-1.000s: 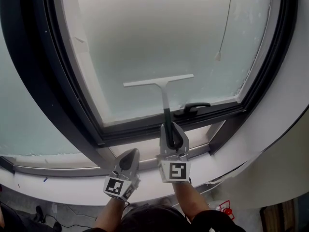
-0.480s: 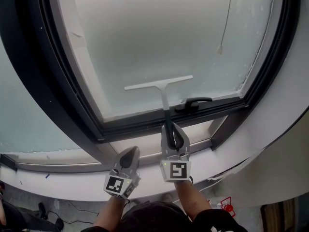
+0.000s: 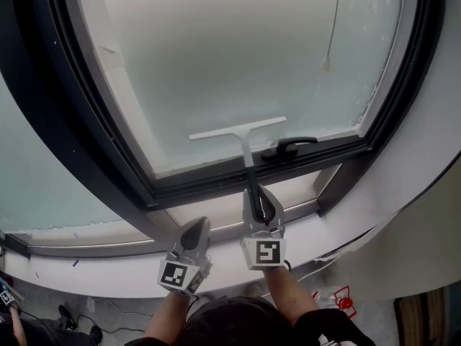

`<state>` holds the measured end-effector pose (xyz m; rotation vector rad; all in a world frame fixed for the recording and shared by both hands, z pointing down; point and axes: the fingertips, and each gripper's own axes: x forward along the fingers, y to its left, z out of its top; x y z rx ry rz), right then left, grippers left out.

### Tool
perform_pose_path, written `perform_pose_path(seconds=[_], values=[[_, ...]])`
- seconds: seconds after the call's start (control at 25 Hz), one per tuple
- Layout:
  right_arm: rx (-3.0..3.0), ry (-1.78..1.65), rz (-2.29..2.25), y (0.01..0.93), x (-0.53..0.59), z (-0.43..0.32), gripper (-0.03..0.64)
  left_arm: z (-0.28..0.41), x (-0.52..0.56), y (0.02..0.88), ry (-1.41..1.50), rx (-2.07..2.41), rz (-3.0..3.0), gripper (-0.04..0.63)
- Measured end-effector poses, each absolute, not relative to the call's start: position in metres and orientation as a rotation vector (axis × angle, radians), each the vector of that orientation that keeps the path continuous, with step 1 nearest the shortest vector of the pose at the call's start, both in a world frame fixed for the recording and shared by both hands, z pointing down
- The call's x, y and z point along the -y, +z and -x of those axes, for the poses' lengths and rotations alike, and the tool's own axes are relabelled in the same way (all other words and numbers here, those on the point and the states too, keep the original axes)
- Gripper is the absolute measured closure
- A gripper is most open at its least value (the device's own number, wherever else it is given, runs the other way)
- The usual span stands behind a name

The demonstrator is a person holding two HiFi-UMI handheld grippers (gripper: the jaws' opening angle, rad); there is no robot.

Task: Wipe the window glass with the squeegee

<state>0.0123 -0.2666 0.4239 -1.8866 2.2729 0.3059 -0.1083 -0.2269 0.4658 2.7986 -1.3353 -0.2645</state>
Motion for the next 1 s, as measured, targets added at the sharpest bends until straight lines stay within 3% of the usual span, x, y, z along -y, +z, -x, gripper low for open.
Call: perform_pose_path(seconds=[1.0], values=[[-2.247, 0.314, 1.916, 0.437, 0.255, -0.027, 0.52, 0.101, 0.23, 0.468, -0.252, 1.316, -2.827, 0.597]])
